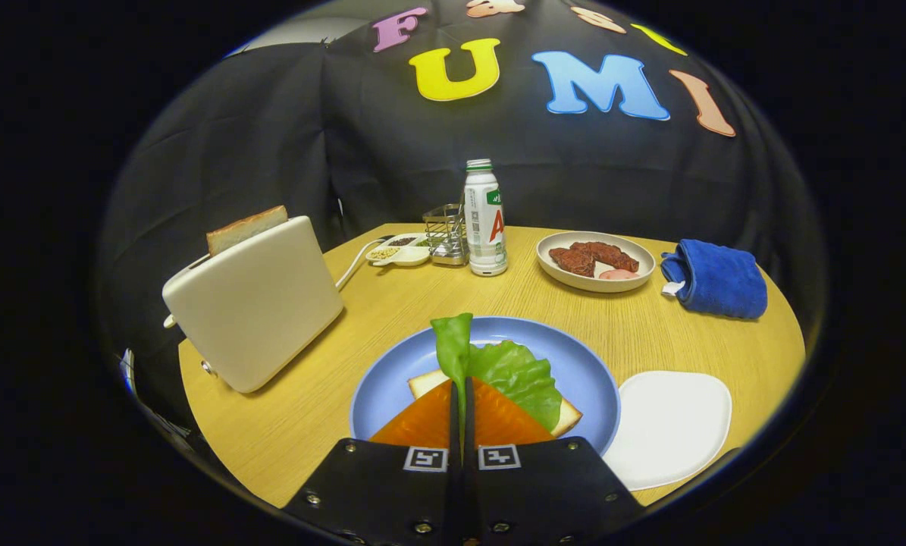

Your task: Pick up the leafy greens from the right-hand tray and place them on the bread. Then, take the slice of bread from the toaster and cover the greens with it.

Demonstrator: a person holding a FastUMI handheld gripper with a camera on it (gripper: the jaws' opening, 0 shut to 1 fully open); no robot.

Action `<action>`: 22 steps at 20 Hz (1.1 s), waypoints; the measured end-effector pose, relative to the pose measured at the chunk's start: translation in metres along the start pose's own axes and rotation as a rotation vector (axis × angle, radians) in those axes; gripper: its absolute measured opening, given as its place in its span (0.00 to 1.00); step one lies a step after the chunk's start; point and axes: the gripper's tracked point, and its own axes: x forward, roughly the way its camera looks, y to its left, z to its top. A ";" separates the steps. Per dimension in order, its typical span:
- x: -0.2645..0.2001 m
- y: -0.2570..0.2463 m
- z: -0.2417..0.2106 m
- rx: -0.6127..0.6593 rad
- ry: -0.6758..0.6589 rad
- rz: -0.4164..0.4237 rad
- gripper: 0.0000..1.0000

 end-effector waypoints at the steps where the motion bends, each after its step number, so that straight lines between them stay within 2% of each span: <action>1: 0.002 0.000 -0.003 -0.007 0.004 -0.008 0.01; 2: 0.002 0.002 -0.003 -0.009 0.007 -0.007 0.02; 5: 0.002 0.005 -0.004 0.000 0.012 0.003 0.17; 6: 0.000 0.004 -0.002 -0.003 0.010 0.000 0.30; 7: 0.001 0.005 -0.002 -0.009 0.005 -0.003 0.35; 8: -0.001 0.005 0.000 -0.019 -0.003 -0.010 0.57; 9: -0.001 0.005 0.001 -0.030 -0.014 -0.013 0.65; 10: -0.003 0.006 0.003 -0.038 -0.022 -0.018 0.80; 12: -0.007 0.011 0.007 -0.047 -0.040 -0.016 0.91; 22: -0.041 0.054 0.052 -0.030 -0.175 0.031 0.93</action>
